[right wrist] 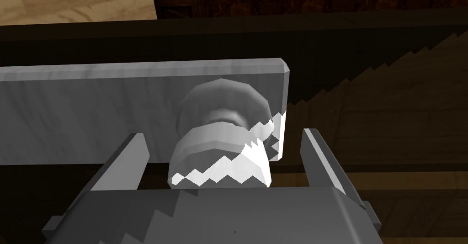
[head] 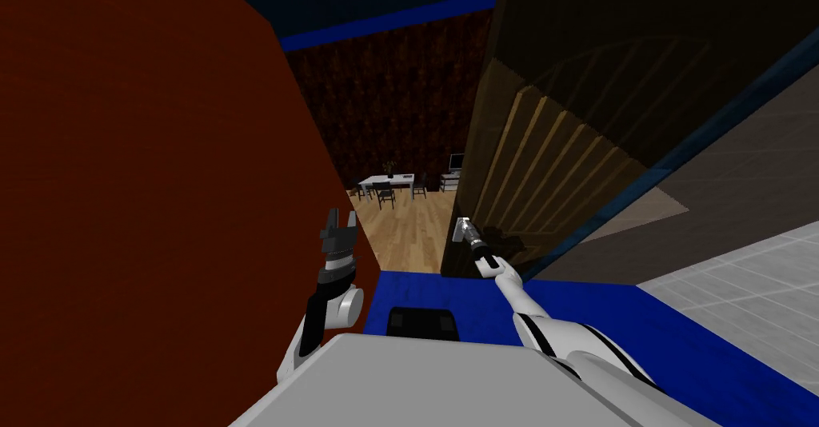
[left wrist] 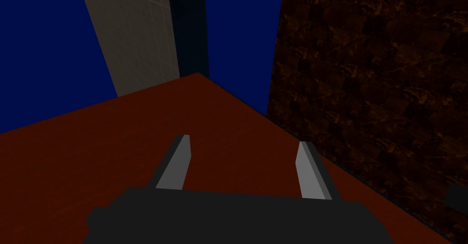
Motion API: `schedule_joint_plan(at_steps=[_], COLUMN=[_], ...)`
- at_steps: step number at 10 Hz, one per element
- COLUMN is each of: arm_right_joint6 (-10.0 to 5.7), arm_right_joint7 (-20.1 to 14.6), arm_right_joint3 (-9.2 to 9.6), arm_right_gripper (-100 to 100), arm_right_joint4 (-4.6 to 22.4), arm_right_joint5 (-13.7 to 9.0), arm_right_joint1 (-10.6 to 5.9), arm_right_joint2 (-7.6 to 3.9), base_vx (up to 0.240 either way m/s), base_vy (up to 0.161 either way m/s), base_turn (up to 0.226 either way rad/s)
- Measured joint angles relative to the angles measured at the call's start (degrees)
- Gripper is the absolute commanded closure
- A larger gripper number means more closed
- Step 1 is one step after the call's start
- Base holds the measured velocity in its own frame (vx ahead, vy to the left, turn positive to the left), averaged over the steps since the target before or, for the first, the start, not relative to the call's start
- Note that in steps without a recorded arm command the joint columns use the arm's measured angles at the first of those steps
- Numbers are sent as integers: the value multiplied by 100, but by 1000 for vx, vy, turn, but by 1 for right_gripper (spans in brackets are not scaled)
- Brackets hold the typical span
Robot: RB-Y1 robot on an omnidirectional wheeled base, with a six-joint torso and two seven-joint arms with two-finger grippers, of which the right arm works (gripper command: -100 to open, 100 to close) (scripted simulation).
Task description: Pull the door open
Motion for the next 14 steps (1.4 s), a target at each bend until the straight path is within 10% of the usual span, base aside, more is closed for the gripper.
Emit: schedule_joint_plan(at_steps=[6, 14], arm_right_joint6=[10, -107], arm_right_joint7=[2, -467], arm_right_joint3=[-1, 548], arm_right_gripper=[100, 100], arm_right_joint4=[8, -63], arm_right_joint5=[4, 267], arm_right_joint1=[15, -12], arm_right_joint2=[-6, -34], base_vx=[-34, -207], base_vy=[-12, -135], base_turn=[9, 79])
